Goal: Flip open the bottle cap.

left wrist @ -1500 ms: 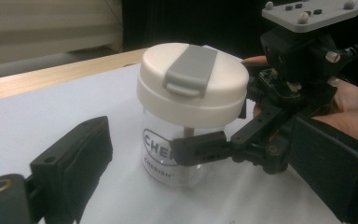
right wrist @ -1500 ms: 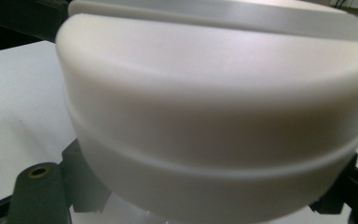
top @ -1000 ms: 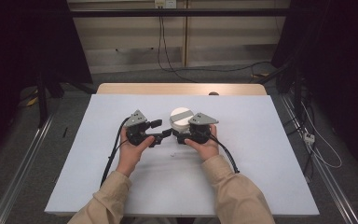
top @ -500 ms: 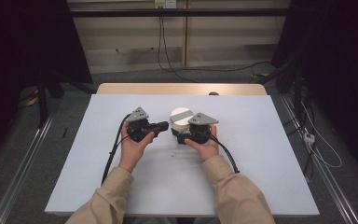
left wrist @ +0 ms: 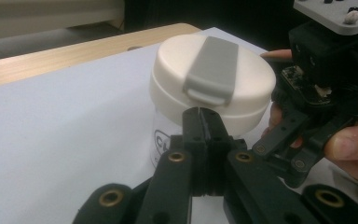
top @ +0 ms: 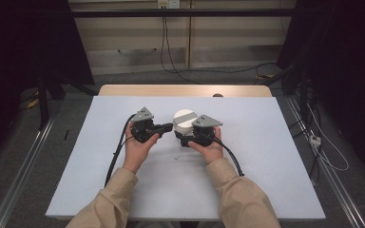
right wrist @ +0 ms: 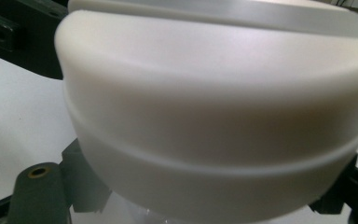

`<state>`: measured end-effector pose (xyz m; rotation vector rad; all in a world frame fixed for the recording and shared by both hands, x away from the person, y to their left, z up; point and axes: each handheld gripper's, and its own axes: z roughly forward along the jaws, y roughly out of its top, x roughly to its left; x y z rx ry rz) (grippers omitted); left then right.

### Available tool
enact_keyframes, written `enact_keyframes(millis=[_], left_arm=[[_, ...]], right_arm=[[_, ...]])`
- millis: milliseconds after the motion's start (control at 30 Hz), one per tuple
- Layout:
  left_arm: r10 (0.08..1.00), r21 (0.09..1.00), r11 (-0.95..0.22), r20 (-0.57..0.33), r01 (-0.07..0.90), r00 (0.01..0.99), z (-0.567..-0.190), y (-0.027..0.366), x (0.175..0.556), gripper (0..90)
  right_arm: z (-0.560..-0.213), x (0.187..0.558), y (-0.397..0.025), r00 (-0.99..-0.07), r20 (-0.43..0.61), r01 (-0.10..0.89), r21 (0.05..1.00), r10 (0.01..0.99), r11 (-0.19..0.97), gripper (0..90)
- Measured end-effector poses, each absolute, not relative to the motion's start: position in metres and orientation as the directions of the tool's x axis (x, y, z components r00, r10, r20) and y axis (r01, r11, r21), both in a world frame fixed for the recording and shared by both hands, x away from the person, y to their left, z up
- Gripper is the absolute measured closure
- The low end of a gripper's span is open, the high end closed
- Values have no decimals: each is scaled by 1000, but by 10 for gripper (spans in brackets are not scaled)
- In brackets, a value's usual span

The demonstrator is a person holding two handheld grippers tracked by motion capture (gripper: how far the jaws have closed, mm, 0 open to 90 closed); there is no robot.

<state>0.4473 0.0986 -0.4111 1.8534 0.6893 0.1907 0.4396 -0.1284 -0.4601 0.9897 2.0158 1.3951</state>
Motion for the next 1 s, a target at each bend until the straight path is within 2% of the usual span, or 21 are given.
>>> enact_keyframes(millis=[1000], left_arm=[[537,910,-223,-185,350,823,-391,89,453,900]], right_arm=[[-460,440,-129,-617,3,283,934,787,219,185]])
